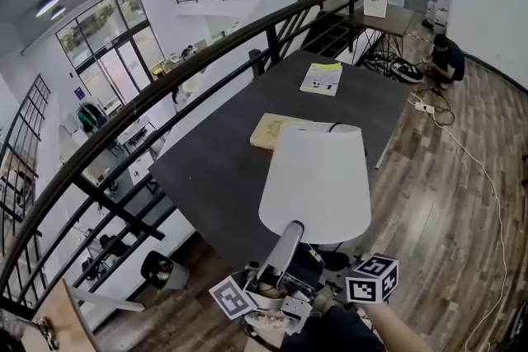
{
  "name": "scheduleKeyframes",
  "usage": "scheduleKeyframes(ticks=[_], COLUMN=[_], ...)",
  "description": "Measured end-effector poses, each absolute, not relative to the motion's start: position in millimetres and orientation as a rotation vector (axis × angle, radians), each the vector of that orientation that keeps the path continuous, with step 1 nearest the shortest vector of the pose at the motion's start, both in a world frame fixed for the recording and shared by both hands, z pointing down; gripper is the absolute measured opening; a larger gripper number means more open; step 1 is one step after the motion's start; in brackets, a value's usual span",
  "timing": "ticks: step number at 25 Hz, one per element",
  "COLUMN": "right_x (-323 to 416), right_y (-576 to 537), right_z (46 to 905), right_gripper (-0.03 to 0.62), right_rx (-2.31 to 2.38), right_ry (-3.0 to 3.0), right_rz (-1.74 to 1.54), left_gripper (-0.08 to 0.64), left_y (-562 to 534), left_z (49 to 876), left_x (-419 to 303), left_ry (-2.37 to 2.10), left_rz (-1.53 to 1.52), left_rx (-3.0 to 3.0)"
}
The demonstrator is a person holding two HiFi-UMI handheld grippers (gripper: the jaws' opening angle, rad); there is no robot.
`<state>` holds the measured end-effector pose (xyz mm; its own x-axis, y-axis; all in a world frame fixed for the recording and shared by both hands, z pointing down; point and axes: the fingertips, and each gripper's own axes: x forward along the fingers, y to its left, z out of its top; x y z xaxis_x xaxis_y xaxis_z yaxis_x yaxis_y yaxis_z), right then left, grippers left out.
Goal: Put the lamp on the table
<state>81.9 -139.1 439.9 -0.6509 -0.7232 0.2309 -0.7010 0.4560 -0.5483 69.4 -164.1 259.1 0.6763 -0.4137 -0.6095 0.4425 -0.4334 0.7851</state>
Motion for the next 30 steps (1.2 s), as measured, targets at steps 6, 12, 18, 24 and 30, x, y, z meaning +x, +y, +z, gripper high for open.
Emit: scheduleKeyframes(ticks=[6,12,18,24,30], right_x=[90.8,103.2,122.7,131.5,139.2], right_y=[-160.8,-189.1,-227.5,-261.2,-286.9], right_z=[445.2,446.5,449.0,448.8,447.9], right_gripper=[0.176,0.176,0.176,0.176,0.176], right_rx=[-1.26,-1.197,-1.155,-1.096,-1.022], right_ry=[2.67,2.706,2.773,2.816,2.857], right_rz=[-0.999,-1.022,-1.026,-1.029,-1.031], left_gripper=[0.017,0.017,0.017,0.017,0.017], left_y=[-186.5,-216.6,-253.3,-286.2,-310.5], left_z=[264.2,265.7,268.2,268.1,266.9], left_x=[83.1,93.9,107.1,113.8,121.9], left_ry=[-0.02,-0.069,-0.103,-0.146,-0.197], left_rz=[-0.95,-0.984,-1.03,-1.078,-1.109], left_rx=[1.779,1.776,1.769,1.768,1.779])
